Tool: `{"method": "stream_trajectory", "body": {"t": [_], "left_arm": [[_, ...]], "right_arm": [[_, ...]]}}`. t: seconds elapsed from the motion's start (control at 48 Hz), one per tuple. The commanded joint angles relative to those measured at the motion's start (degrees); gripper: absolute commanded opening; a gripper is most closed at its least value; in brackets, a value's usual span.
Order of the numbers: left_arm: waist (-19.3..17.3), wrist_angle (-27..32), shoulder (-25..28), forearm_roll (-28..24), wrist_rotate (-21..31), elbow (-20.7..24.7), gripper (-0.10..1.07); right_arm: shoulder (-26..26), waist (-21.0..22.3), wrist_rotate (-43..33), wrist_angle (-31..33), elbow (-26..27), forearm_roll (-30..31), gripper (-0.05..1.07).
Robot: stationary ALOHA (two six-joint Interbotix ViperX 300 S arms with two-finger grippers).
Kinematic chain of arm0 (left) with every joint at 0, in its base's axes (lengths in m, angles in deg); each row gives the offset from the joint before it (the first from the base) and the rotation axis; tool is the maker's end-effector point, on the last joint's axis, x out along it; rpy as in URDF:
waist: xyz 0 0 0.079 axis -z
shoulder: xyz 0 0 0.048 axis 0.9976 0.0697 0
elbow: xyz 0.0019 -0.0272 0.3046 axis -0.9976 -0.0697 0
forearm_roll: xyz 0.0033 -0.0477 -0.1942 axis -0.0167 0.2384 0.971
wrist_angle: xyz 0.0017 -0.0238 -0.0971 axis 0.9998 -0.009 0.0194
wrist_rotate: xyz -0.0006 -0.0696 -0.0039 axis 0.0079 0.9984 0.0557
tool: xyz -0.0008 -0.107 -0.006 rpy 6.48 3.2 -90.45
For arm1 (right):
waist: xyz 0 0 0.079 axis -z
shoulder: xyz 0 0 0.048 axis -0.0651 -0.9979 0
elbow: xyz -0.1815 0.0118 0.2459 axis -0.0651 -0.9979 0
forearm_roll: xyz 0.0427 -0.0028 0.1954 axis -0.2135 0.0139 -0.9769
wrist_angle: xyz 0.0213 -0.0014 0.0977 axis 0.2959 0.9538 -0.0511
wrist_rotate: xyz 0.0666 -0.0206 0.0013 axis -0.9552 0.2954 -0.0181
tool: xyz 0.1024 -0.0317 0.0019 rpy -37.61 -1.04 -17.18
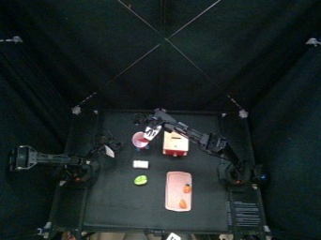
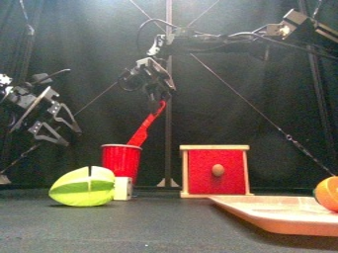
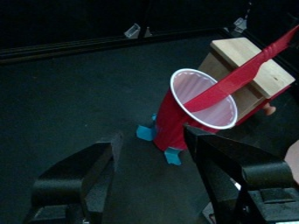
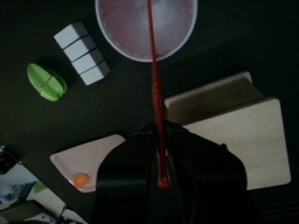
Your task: Put knife in cup
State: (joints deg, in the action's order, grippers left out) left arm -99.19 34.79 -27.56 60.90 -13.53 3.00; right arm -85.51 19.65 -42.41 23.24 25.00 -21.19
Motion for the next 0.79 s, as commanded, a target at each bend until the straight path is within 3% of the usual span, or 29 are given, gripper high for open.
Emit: {"method": "stream_trajectory", "body": {"t": [0.0,0.167,0.771], "left_arm": [[-0.09,-0.26,0.09,-0.26,0.00,0.62,0.92],[0.00,-0.26,0.09,-0.26,0.00,0.62,0.92],[-0.09,-0.26,0.09,-0.35,-0.09,0.70,0.92]], "right_arm": [[1.41,0.00,0.18,0.00,2.29,0.35,0.72],[1.41,-0.09,-0.26,0.09,3.08,0.53,0.84],[2.37,-0.09,-0.26,1.23,1.58,1.05,0.84]]}}
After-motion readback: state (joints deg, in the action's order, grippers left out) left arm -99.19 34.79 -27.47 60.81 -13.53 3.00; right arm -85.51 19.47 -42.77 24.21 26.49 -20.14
